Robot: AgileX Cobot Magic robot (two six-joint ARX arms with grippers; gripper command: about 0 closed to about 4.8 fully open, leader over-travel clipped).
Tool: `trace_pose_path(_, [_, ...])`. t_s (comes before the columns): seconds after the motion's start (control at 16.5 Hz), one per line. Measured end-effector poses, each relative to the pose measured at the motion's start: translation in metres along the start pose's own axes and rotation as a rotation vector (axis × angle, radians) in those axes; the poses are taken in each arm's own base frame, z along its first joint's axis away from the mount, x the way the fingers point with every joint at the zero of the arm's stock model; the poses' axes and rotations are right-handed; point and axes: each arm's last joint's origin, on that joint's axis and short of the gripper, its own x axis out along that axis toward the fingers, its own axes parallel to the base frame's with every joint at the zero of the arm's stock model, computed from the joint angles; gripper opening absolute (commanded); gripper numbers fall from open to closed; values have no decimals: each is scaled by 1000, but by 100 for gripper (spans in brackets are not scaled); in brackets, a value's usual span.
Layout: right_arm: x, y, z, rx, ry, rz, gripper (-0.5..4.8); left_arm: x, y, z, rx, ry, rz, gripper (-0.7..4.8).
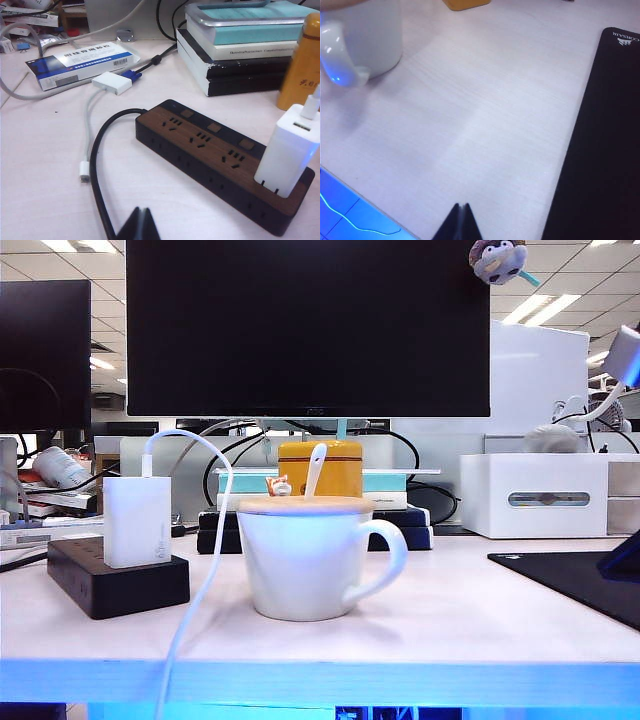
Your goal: Plug the white charger into the left socket.
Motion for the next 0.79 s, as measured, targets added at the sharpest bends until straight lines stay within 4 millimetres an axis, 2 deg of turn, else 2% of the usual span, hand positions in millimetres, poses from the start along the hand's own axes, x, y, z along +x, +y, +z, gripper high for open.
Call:
trace_pose_path(0.48, [-2, 0, 0, 2, -10, 0, 0, 0, 0, 0, 20, 2, 14, -5])
trace_pose_path(0.61, [-8, -3, 5, 18, -78, -6, 0, 0, 0, 0, 20, 2, 14, -5])
trace_pose_path(0.79, [-21, -18, 15, 77, -235, -111, 0, 0, 0, 0, 20, 2, 14, -5])
